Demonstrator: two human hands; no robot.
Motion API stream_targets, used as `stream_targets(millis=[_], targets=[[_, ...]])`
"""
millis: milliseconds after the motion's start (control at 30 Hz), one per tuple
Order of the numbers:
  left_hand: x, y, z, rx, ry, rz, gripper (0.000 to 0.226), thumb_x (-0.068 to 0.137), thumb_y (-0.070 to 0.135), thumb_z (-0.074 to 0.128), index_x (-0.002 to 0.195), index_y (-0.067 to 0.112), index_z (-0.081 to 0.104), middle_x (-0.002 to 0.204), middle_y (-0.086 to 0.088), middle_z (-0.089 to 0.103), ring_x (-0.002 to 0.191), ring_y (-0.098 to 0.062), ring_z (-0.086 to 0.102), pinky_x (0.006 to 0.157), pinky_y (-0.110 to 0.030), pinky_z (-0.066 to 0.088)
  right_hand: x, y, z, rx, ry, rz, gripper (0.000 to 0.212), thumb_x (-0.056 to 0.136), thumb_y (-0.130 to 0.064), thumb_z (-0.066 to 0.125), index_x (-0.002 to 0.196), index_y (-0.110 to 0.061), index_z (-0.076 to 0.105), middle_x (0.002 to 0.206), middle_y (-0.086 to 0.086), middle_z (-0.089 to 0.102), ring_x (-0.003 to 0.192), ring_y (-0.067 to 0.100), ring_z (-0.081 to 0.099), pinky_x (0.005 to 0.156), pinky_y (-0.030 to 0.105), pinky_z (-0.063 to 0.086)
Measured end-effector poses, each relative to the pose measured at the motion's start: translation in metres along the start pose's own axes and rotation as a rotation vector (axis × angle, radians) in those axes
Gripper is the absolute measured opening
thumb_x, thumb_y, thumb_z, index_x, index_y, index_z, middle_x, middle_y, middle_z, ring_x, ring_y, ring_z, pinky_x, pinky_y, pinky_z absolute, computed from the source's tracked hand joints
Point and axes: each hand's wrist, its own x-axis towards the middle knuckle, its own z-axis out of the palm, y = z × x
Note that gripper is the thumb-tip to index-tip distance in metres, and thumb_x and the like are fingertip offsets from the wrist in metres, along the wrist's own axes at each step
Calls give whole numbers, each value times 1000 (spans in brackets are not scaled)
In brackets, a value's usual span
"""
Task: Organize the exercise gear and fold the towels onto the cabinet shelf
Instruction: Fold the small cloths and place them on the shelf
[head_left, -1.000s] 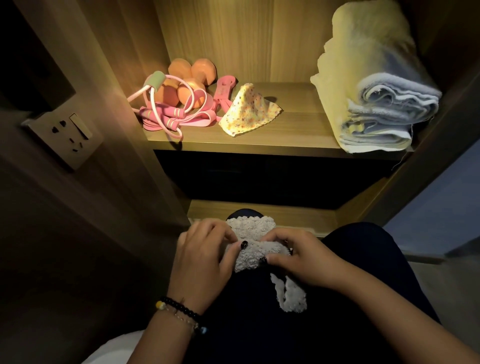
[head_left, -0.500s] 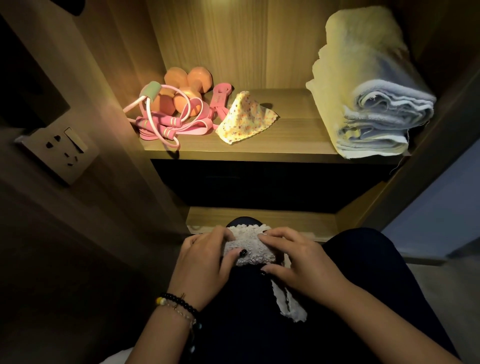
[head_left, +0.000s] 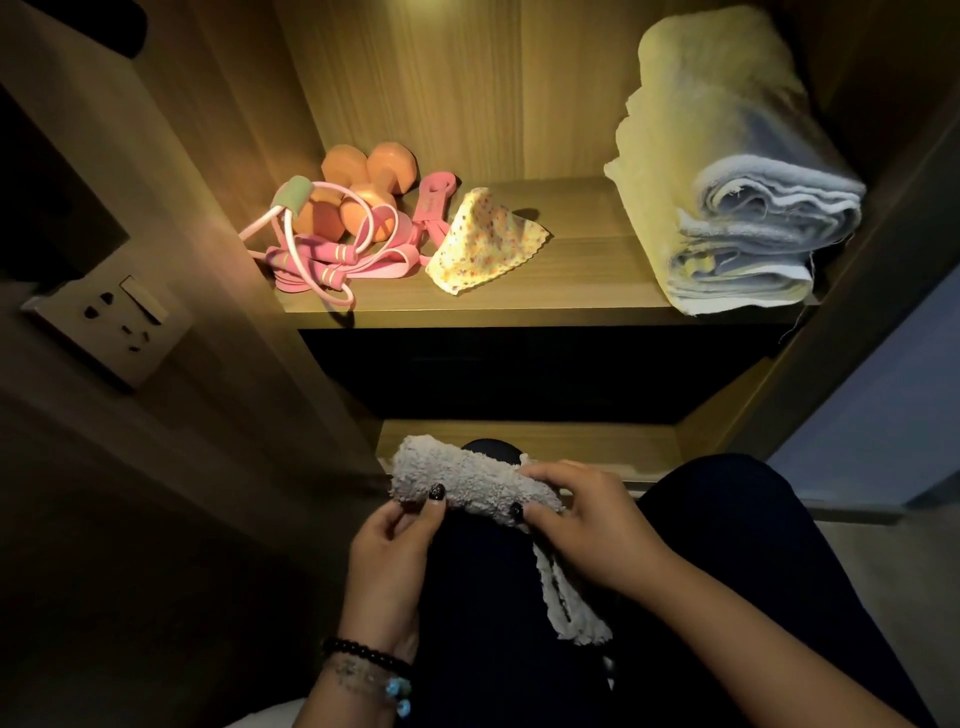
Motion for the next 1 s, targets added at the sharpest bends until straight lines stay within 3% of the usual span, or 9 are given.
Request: stream_targets(millis=[67, 200, 267, 400, 600, 733, 800, 900, 1000], targets=[[-2, 4, 1, -143, -47, -44, 13, 87, 7, 63, 99, 2, 67, 94, -12, 75, 80, -16, 73, 63, -24, 57, -3, -2, 3, 129, 3, 17, 29, 87, -21, 68, 114, -32, 67, 102, -22, 60, 56, -13, 51, 58, 3, 36], [-6, 7, 14, -278, -177, -78, 27, 93, 19, 53, 109, -1, 63, 102, -15, 73, 91, -19, 72, 71, -29, 59, -11, -6, 4, 360, -45, 20, 28, 89, -13, 66, 100, -39, 67, 102, -12, 69, 39, -1, 47, 44, 8, 34], [-8, 7, 23, -324, -221, -48, 36, 88, 26, 53, 112, 1, 62, 105, -16, 72, 95, -22, 71, 66, -28, 59, -12, -8, 2, 411, -77, 35, 25, 90, -15, 64, 105, -35, 69, 106, -10, 70, 40, 2, 46, 44, 16, 37], [-6, 11, 41, -354, -277, 6, 49, 82, 32, 54, 118, 0, 61, 115, -20, 68, 107, -28, 66, 87, -38, 52, -9, -17, -10, 510, -142, 58, 23, 91, -17, 64, 100, -36, 72, 101, -9, 73, 72, 49, 63, 67, 57, 54], [10, 39, 80, -445, -310, 13, 52, 78, 25, 58, 120, -6, 60, 116, -27, 64, 107, -34, 62, 91, -45, 50, 11, -13, -33, 587, 87, 192, 27, 73, -25, 82, 92, -41, 73, 80, -10, 74, 49, 13, 51, 57, 25, 44], [26, 75, 112, -496, -383, 62, 50, 67, 16, 62, 113, -3, 62, 110, -22, 66, 100, -31, 64, 86, -44, 48, 40, -8, -61, 623, 215, 228, 34, 62, -35, 86, 94, -35, 73, 93, -14, 73, 79, 4, 69, 71, 22, 54], [35, 89, 127, -590, -453, 49, 48, 67, 11, 56, 113, -3, 61, 110, -21, 67, 100, -29, 68, 86, -43, 48, 57, -6, -75, 651, 163, 246, 57, 51, -53, 80, 101, -30, 69, 95, -16, 73, 91, -2, 67, 72, 15, 51], [52, 102, 147, -742, -571, 63, 46, 64, 12, 49, 107, 3, 65, 99, -17, 67, 92, -30, 69, 82, -45, 50, 81, -6, -88, 789, -42, 328, 73, 48, -65, 68, 103, -17, 70, 97, -5, 75, 95, 10, 69, 83, 27, 52], [70, 110, 164, -798, -708, 68, 45, 57, 21, 64, 100, 8, 66, 92, -14, 64, 89, -29, 63, 90, -47, 47, 104, -7, -97, 981, -98, 365, 60, 53, -57, 71, 96, -15, 77, 101, 9, 74, 102, 28, 67, 103, 50, 44]])
